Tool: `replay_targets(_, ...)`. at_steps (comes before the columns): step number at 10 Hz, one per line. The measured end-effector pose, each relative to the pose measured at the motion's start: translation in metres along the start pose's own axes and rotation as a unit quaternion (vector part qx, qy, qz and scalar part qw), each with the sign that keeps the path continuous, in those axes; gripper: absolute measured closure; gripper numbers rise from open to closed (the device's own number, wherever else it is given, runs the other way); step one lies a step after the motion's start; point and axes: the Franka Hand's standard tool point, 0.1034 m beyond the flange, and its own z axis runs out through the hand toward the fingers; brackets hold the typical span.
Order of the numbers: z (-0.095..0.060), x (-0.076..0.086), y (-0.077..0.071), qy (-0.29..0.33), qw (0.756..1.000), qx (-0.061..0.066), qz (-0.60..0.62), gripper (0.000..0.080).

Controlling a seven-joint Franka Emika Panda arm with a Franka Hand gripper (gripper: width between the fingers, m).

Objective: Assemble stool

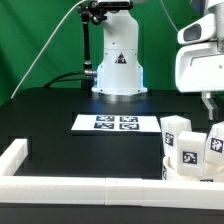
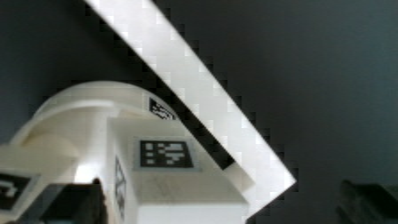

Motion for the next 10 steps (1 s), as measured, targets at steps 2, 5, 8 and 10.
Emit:
replay_targets(2, 0.002, 0.001, 0.005, 0.002, 0.995, -0.008, -0.1, 0.0151)
replay_targets(5, 0.001, 0.015, 0.014, -0.001, 0.962, -0.008, -0.273, 0.0151)
replay_targets(8, 0.002, 0.021, 0.02, -0.003, 0.931, -0.012, -0.364, 0.0151)
replay_targets(10, 0.006, 0.018, 0.02, -0.003, 0.908, -0.02, -0.419, 0.0151)
